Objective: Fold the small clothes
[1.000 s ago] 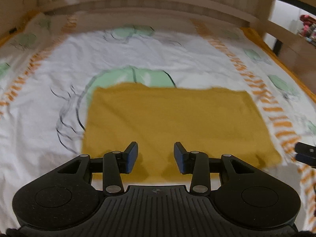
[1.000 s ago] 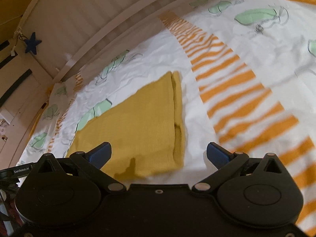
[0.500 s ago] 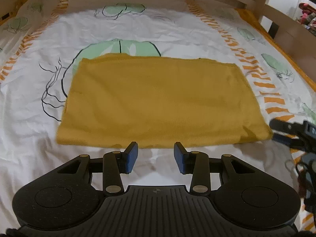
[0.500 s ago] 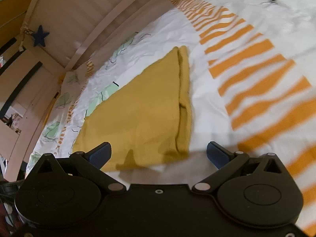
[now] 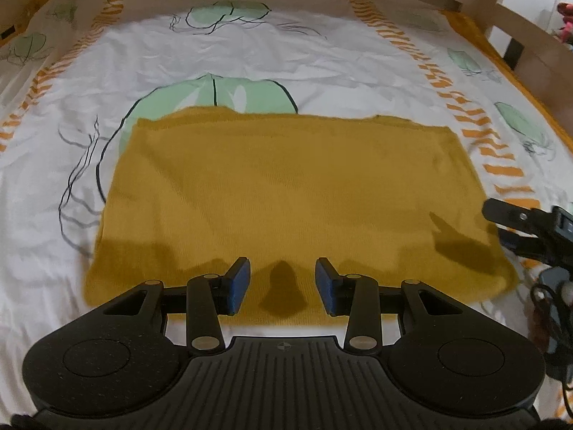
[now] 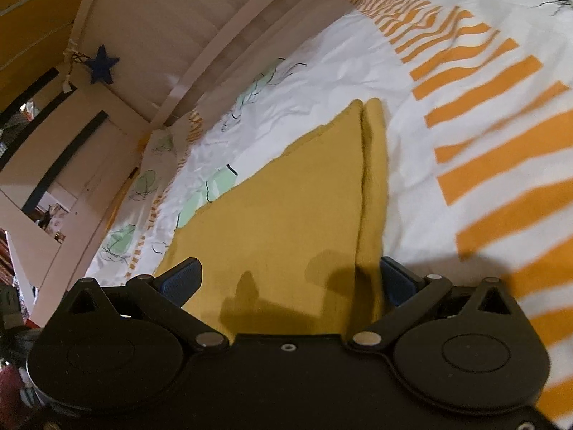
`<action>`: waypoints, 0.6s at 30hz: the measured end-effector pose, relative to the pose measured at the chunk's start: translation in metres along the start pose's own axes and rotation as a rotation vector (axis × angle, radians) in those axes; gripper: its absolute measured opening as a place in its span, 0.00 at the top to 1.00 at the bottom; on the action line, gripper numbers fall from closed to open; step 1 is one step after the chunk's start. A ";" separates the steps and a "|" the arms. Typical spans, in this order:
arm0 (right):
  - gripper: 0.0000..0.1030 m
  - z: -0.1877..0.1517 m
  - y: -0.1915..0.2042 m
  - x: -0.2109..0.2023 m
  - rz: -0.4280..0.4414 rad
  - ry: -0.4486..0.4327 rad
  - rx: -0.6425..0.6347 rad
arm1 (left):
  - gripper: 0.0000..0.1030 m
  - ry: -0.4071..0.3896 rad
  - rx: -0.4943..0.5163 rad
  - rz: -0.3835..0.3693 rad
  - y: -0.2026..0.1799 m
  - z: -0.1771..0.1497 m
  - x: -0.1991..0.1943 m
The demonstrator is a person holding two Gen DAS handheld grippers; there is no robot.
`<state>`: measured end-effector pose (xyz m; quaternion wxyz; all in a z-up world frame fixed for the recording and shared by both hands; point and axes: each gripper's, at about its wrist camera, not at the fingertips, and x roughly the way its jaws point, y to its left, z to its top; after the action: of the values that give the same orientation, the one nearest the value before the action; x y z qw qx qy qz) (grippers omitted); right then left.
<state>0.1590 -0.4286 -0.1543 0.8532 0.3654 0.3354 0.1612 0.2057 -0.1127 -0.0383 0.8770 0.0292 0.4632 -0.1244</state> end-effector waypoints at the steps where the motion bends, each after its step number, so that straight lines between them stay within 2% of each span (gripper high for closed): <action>1: 0.00 0.002 -0.001 0.002 0.008 -0.002 0.006 | 0.62 0.004 0.003 0.007 -0.001 0.006 0.005; 8: 0.00 0.004 -0.006 0.005 0.039 -0.031 0.028 | 0.62 -0.001 0.046 0.067 -0.014 0.038 0.032; 18: 0.00 0.008 -0.004 0.005 0.036 -0.021 0.037 | 0.62 0.003 0.078 0.097 -0.032 0.056 0.059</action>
<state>0.1686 -0.4326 -0.1558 0.8469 0.3885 0.3227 0.1664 0.2753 -0.1641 -0.0526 0.8795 0.0859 0.4574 -0.0997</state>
